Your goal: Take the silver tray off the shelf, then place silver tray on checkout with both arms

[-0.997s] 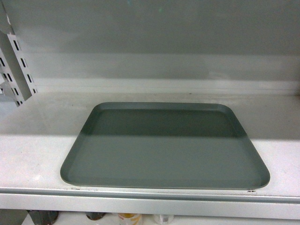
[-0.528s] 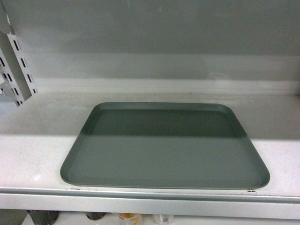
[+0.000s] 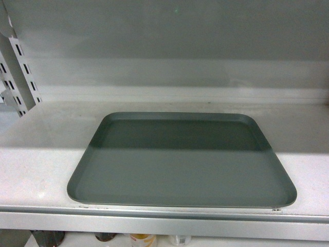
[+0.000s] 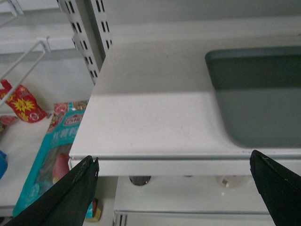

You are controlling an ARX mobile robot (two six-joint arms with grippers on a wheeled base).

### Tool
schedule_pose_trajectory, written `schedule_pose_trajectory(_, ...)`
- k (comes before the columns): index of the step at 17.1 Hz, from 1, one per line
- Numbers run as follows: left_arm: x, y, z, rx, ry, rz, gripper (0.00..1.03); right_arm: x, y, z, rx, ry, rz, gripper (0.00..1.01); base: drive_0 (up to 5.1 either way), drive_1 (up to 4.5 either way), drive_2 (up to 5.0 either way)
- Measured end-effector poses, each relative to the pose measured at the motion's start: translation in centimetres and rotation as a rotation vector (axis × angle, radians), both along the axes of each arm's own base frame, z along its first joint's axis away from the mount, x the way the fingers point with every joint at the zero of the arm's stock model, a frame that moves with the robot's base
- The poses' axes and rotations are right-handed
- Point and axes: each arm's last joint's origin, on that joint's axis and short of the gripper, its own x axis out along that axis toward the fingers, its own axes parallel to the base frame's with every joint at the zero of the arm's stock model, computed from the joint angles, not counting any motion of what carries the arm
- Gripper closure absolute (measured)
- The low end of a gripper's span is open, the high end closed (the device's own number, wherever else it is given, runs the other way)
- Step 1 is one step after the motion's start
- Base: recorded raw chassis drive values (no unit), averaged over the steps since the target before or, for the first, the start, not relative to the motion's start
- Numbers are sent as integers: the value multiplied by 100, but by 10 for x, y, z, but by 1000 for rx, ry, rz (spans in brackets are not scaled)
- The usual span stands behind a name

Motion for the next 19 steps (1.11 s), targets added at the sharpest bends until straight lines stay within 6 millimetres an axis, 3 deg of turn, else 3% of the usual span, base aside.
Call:
schedule_pose_trajectory(5,23,2,-4,-23,-10,-59,5,29,1,-6,-22,-34,46,3,0,0,0)
schedule_pose_trajectory(8,54,-1,-18,-37,10,-117,5,62,10,-28,-51,-11,109,3,0,0,0)
schedule_pose_trajectory(11,100,-15,-30,-53,1,-150,5,100,22,-42,-59,-17,145,3,0,0,0)
schedule_pose_trajectory(12,118,-22,-40,-63,13,-149,5,112,24,-52,-63,11,149,3,0,0,0)
schedule_pose_trajectory(15,145,-39,-69,-70,87,-164,5,136,28,-66,-77,47,150,3,0,0,0)
schedule_pose_trajectory(17,165,-46,-88,-74,140,-167,5,155,33,-66,-78,25,160,3,0,0,0)
schedule_pose_trajectory(19,177,-46,-93,-83,144,-147,5,166,36,-67,-81,14,159,3,0,0,0)
